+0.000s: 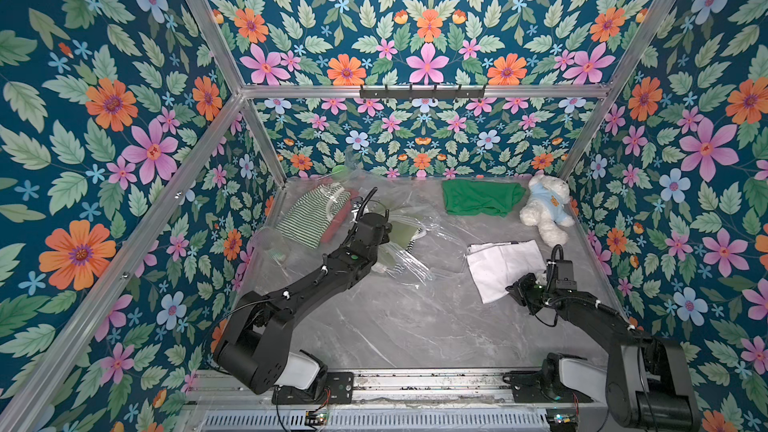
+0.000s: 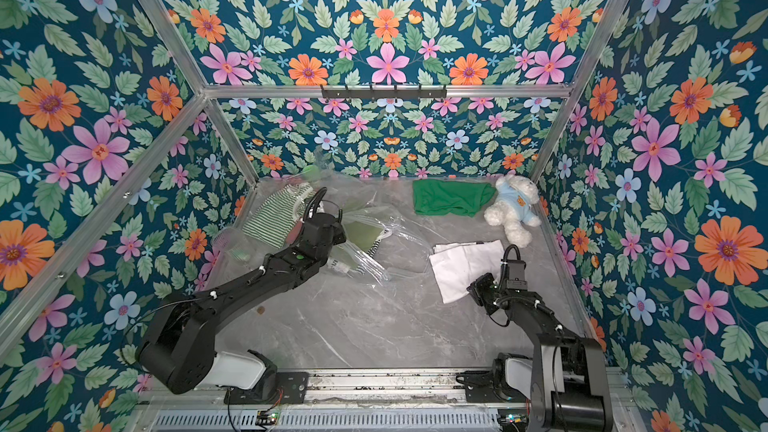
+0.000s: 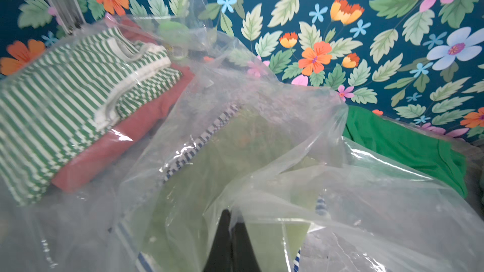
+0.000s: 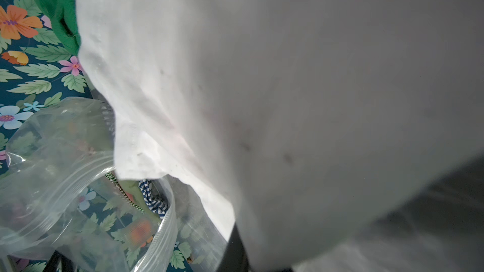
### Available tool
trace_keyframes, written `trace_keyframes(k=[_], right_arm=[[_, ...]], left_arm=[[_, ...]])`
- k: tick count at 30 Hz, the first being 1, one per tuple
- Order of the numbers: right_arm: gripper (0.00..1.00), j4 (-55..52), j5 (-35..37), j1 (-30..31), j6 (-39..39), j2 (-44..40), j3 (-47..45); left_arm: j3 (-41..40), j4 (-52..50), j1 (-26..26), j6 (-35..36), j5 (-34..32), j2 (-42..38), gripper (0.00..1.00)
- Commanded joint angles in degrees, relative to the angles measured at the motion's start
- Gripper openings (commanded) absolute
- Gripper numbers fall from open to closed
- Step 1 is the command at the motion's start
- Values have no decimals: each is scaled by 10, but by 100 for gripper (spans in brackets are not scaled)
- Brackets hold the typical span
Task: Take the tank top out of the vacuum bag
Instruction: Move the tank top to the center of the board.
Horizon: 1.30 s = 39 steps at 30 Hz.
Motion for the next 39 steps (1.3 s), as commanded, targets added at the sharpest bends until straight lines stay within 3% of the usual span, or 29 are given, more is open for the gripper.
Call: trace_keyframes(k=[1,10,15,16,20,23,26,32,37,39], right_arm=[[0,57,28,21,16,41,23],[0,147,81,117,72,202,124],[0,181,92,141,106,287,187],[3,193,95,141,113,293,191],[46,208,97,141,112,271,186],[62,199,114,139,109,214,151],[71,191,116,127,114,164,109],[67,193,105,112,119,124,66],[63,235,80,112,126,164,83],[56,254,79,112,136,183,88]], left_arm=[[-1,-21,1,22,-65,-36,0],[-4,-43,1,30,-87,-90,0],[-16,-39,1,26,-91,-106,0],[-17,-40,1,25,-90,-106,0],[-19,-40,1,13,-80,-99,0],[-21,-33,1,7,-71,-91,0],[-20,-28,1,5,-65,-82,0],[-13,-15,1,1,-47,-59,0],[-12,-12,1,1,-42,-52,0],[-14,-12,2,0,-42,-53,0]])
